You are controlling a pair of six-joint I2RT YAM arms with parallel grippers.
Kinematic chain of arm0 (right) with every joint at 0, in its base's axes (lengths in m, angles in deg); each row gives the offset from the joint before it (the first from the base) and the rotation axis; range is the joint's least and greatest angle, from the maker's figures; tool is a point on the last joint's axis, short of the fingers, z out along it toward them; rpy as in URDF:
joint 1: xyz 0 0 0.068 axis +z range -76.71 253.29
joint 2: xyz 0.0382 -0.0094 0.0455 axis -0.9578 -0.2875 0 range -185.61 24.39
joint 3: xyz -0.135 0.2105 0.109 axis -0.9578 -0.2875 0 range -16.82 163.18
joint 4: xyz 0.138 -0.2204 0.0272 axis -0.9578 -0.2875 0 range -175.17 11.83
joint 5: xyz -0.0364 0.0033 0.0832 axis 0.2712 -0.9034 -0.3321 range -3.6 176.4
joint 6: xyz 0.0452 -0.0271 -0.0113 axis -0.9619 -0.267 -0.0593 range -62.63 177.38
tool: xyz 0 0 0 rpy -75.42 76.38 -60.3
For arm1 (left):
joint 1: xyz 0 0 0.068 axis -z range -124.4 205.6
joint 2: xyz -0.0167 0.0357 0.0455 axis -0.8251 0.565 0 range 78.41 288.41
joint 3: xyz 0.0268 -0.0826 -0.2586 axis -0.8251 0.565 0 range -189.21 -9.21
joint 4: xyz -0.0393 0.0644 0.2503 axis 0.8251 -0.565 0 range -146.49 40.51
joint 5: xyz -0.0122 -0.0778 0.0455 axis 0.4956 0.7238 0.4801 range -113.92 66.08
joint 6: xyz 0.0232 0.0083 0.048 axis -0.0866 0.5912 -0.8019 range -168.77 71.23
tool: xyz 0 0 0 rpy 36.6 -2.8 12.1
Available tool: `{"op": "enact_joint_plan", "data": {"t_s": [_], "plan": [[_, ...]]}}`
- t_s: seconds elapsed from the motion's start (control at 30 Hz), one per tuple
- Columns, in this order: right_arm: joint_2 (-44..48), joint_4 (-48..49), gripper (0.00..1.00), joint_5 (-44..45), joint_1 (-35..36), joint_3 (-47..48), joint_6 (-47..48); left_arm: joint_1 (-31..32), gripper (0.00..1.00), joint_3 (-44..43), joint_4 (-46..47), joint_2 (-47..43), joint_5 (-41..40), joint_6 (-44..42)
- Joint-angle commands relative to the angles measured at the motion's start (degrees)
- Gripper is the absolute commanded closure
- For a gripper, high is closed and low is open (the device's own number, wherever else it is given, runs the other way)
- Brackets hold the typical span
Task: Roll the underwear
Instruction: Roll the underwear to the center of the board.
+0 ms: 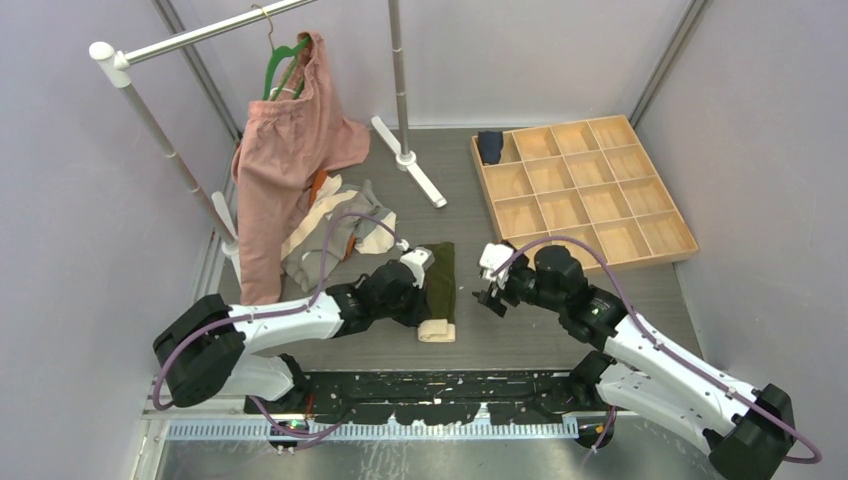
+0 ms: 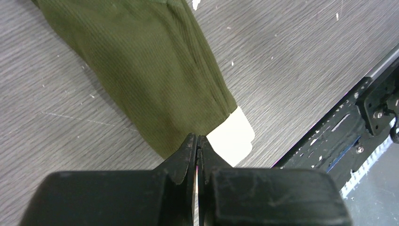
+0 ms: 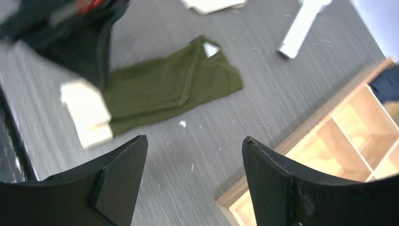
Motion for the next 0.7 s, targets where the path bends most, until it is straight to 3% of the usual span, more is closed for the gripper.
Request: {"op": "enact_joint_plan", "data": {"t_s": [0.0, 0.2, 0.43, 0.67], "plan": [[-2.07, -17.01, 0.20, -12.32, 1.39, 3.94, 27.33, 0.23, 0.99, -0.62, 5.66, 0.43, 0.03, 0.50], [-5.21, -22.59, 0.20, -15.13, 3.14, 4.71, 35.23, 0.96, 0.99, -0.23, 8.29, 3.31, 1.32, 0.84], [-8.46, -10.81, 0.26, -9.99, 9.49, -0.71, 37.00, 1.44, 0.99, 2.50, 13.02, 6.80, 1.90, 2.47], [-17.84, -5.24, 0.26, -4.72, 16.00, -1.78, 42.70, 1.79, 0.99, 2.85, 15.01, 10.41, 2.43, 3.32]]}}
